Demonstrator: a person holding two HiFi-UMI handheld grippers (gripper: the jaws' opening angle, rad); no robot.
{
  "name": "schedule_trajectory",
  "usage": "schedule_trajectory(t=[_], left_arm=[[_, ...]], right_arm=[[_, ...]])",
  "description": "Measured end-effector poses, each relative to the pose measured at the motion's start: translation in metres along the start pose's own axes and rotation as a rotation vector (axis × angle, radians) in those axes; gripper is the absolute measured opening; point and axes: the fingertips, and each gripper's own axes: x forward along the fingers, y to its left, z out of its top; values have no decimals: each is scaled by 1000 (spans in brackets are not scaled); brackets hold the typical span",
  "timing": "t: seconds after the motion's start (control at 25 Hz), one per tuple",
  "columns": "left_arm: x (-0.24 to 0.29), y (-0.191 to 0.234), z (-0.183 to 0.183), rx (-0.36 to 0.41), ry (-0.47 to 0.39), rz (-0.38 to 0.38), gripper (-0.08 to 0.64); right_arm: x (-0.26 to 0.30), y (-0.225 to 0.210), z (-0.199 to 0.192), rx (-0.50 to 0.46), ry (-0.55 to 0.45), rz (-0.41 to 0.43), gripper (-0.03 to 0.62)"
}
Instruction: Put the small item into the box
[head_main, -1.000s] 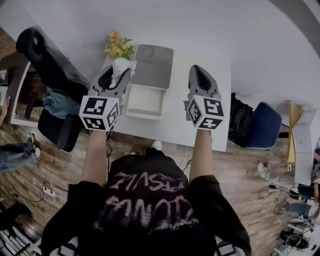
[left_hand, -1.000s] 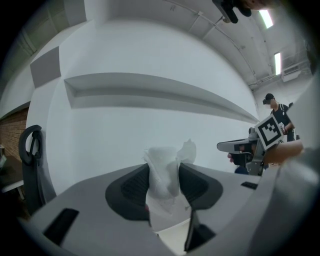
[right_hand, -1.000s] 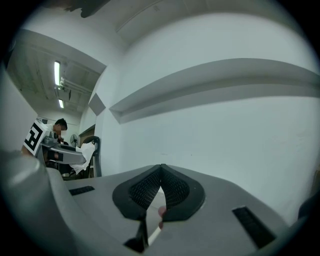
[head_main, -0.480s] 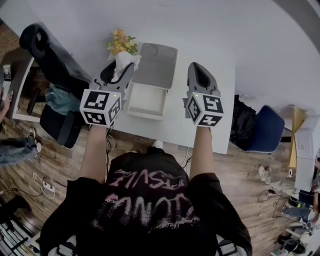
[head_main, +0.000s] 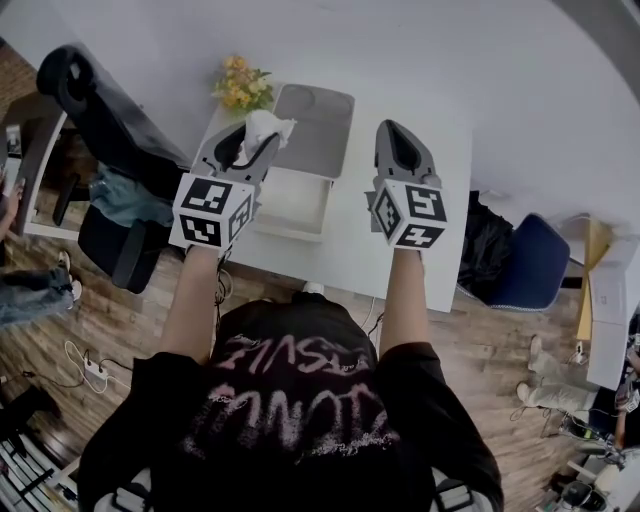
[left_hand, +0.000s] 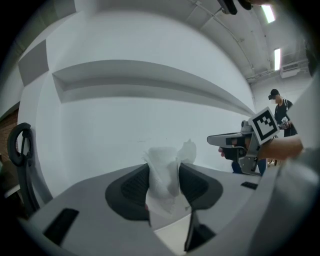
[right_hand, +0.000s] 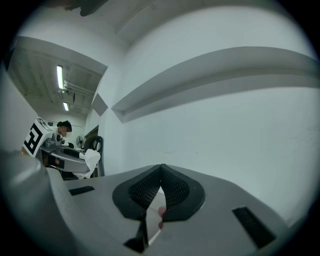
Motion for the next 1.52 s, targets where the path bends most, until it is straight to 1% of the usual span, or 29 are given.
schedule_trajectory(t=[0.16, 0.28, 0.48, 0.64, 0.92, 1.12, 1.24, 1.32, 1.52], left_arm=[[9, -5, -16, -10, 43, -16, 178], [15, -9, -35, -15, 97, -30, 179], [24, -22, -70, 0, 200, -65, 179], [30, -33, -91, -17, 266, -106, 179], [36, -43, -141, -25, 445, -168, 179], [41, -53, -173, -37, 580, -220, 179], [44, -57, -190, -24, 657, -243, 179], [45, -59, -199, -15, 697, -247, 179], [44, -66, -221, -28, 781, -267, 179]], right_arm=[[4, -4, -1, -4, -4, 8, 11], [6, -9, -3, -6, -2, 10, 11], [11, -12, -10, -7, 13, 24, 11], [15, -13, -12, -6, 17, 31, 9], [18, -16, -15, -17, 24, 25, 11], [20, -22, -18, -4, 30, 20, 11], [22, -25, -21, -1, 36, 15, 11], [23, -27, -22, -1, 39, 15, 11], [22, -32, -26, 8, 46, 10, 11]])
